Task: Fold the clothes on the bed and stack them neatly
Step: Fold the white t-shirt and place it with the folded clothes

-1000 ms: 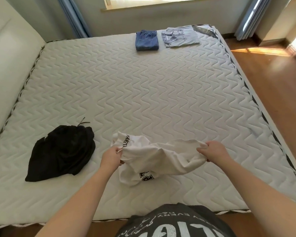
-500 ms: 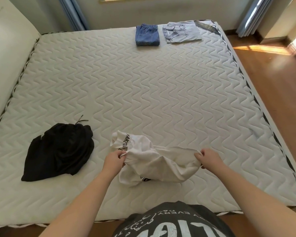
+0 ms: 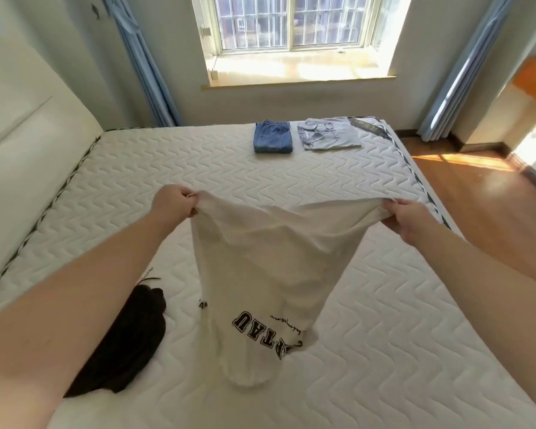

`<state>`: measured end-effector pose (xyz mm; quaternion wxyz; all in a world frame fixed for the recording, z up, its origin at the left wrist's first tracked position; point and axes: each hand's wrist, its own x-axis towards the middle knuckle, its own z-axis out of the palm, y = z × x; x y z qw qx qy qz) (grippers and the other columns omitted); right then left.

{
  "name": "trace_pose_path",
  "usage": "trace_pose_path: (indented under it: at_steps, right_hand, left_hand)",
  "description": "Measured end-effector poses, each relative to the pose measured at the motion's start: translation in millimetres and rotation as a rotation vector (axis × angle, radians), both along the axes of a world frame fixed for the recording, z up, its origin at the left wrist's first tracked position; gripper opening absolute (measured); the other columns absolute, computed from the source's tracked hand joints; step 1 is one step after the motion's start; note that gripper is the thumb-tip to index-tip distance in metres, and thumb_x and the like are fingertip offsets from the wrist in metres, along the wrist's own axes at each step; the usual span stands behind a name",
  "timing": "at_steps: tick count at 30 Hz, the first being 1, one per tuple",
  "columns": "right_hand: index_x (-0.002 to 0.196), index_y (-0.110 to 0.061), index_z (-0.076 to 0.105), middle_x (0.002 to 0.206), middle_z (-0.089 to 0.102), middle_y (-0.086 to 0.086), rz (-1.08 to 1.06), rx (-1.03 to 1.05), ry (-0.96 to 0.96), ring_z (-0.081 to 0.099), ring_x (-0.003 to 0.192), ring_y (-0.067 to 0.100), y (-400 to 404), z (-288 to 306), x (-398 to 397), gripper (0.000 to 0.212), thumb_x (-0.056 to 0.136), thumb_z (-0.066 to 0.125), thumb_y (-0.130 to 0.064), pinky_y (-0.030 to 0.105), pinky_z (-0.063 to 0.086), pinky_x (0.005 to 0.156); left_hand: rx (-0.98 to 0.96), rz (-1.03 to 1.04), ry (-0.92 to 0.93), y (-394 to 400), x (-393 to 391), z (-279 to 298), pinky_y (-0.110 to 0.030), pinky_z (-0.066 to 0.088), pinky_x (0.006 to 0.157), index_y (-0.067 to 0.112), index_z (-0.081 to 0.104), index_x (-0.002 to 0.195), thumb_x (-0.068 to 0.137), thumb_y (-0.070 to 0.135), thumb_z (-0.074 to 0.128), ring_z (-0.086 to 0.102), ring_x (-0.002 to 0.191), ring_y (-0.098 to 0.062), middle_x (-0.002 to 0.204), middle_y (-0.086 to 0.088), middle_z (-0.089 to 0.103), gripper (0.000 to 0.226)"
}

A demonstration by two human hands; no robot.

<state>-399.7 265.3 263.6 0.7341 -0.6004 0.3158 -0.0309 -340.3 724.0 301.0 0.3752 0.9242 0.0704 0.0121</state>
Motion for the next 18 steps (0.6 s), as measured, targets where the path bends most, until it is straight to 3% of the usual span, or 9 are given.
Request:
trace_pose_path:
  at_steps: [2,4,6,8,10,12,13,15,18]
  right_hand:
    - [0.105,-0.004,0.063,0.092,0.064,0.008,-0.039,-0.008,-0.09,0.062,0.075,0.014,-16.1,50.1,30.0,0.011,0.097,0.056,-0.004,0.027,0.058,0.075]
    - [0.116,0.0,0.06,0.084,0.069,0.004,-0.081,-0.038,-0.183,0.066,0.071,0.012,-35.0,99.5,52.8,0.02,0.099,0.054,-0.011,0.028,0.058,0.076]
    - [0.117,0.0,0.058,0.087,0.069,0.005,-0.083,-0.073,-0.247,0.068,0.073,0.012,-56.4,143.3,65.5,0.026,0.1,0.055,-0.02,0.029,0.06,0.071]
    - [0.124,0.002,0.056,0.101,0.067,0.008,-0.088,-0.18,-0.271,0.07,0.089,0.019,-74.8,178.2,71.5,0.043,0.094,0.063,-0.027,0.028,0.059,0.063]
    - [0.124,0.003,0.057,0.095,0.067,0.006,-0.049,-0.387,-0.283,0.072,0.078,0.011,-87.2,203.6,72.8,0.051,0.089,0.07,-0.032,0.018,0.055,0.056]
    - [0.111,-0.003,0.064,0.087,0.067,0.004,-0.019,-0.545,-0.275,0.068,0.056,0.002,-95.9,215.8,71.5,0.045,0.081,0.078,-0.034,0.01,0.05,0.05]
    - [0.1,-0.007,0.067,0.087,0.068,0.004,-0.011,-0.614,-0.249,0.068,0.056,0.003,-99.7,216.1,69.3,0.039,0.076,0.082,-0.034,0.012,0.052,0.052]
    - [0.082,-0.016,0.068,0.084,0.071,0.004,0.016,-0.788,-0.153,0.07,0.067,0.014,-106.1,203.6,63.4,0.028,0.071,0.086,-0.035,0.027,0.058,0.065]
    - [0.081,-0.02,0.066,0.086,0.071,0.007,0.06,-0.88,-0.045,0.068,0.077,0.022,-109.8,151.6,48.2,0.017,0.075,0.081,-0.023,0.04,0.057,0.073]
  left_hand:
    - [-0.021,0.055,-0.058,14.9,31.6,44.8,-0.035,0.059,0.076,0.002,0.074,0.095,0.092,0.019,0.065,0.071,0.066,-0.023,0.074,-0.013,0.07,0.019]
    - [-0.07,0.09,-0.13,30.3,54.6,88.2,-0.038,0.06,0.08,-0.003,0.071,0.1,0.095,0.015,0.063,0.07,0.061,-0.018,0.075,-0.016,0.067,0.02]
    - [-0.135,0.121,-0.214,40.8,72.3,128.5,-0.022,0.06,0.062,-0.008,0.066,0.109,0.097,0.012,0.061,0.062,0.043,-0.003,0.071,-0.009,0.061,0.024]
    - [-0.169,0.127,-0.281,45.4,82.1,164.3,-0.009,0.051,0.048,-0.007,0.063,0.117,0.098,0.011,0.06,0.06,0.039,0.001,0.075,-0.004,0.06,0.027]
    - [-0.152,0.085,-0.324,45.9,88.1,190.2,-0.011,0.053,0.054,-0.005,0.063,0.115,0.098,0.013,0.06,0.065,0.048,-0.002,0.083,-0.008,0.065,0.026]
    - [-0.034,0.022,-0.378,46.4,91.1,202.3,-0.029,0.059,0.076,-0.005,0.068,0.111,0.096,0.016,0.063,0.073,0.074,-0.021,0.093,-0.018,0.069,0.026]
    - [0.024,-0.001,-0.399,46.1,89.6,202.9,-0.034,0.057,0.077,-0.003,0.07,0.107,0.095,0.016,0.063,0.07,0.081,-0.029,0.091,-0.019,0.069,0.024]
    - [0.123,-0.045,-0.407,44.6,81.3,192.3,-0.03,0.047,0.067,0.005,0.073,0.094,0.092,0.017,0.062,0.063,0.078,-0.029,0.079,-0.015,0.068,0.016]
    - [0.203,-0.086,-0.335,41.3,63.9,145.2,-0.017,0.043,0.057,0.012,0.072,0.084,0.092,0.017,0.063,0.061,0.069,-0.026,0.068,-0.007,0.067,0.013]
